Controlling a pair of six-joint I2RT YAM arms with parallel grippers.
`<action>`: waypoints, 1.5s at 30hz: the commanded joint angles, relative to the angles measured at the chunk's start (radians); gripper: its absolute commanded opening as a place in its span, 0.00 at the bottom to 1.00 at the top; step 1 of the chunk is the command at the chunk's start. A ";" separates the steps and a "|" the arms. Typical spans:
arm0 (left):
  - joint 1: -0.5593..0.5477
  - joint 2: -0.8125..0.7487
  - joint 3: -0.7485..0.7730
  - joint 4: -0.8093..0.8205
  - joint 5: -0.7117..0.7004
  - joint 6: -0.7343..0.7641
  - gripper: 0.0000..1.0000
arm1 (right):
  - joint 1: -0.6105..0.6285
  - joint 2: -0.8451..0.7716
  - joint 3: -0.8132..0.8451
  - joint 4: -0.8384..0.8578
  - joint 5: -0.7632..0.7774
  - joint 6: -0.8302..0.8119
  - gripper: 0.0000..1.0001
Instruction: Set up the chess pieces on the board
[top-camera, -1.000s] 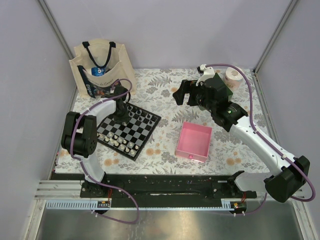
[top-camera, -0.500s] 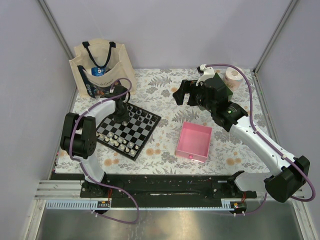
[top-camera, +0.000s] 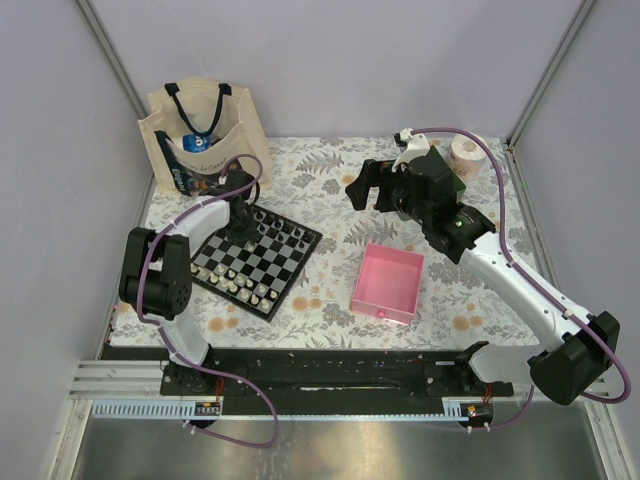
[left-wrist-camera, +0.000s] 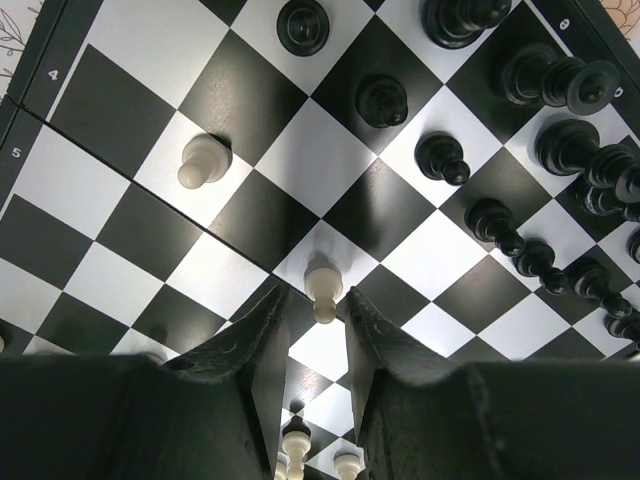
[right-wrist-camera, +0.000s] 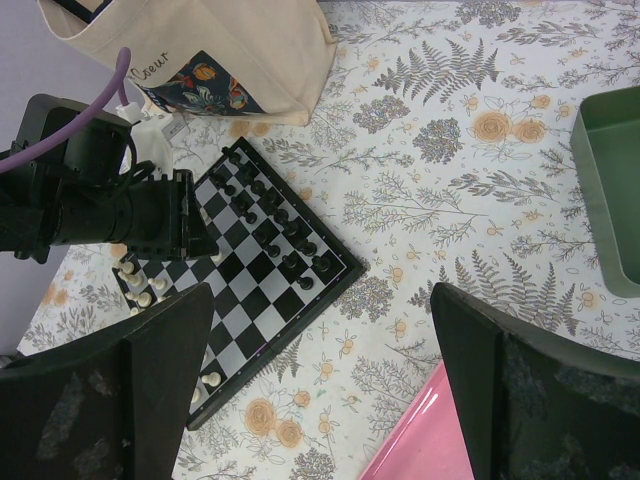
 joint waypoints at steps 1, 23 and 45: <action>-0.002 -0.043 0.017 0.005 0.000 -0.004 0.32 | -0.008 -0.002 0.004 0.019 0.030 -0.014 0.99; 0.330 -0.218 0.103 0.014 0.023 -0.002 0.99 | -0.007 0.112 0.016 -0.051 -0.228 0.102 0.99; 0.550 0.009 -0.101 0.281 0.350 -0.035 0.99 | 0.078 0.238 -0.096 0.085 -0.480 0.225 0.99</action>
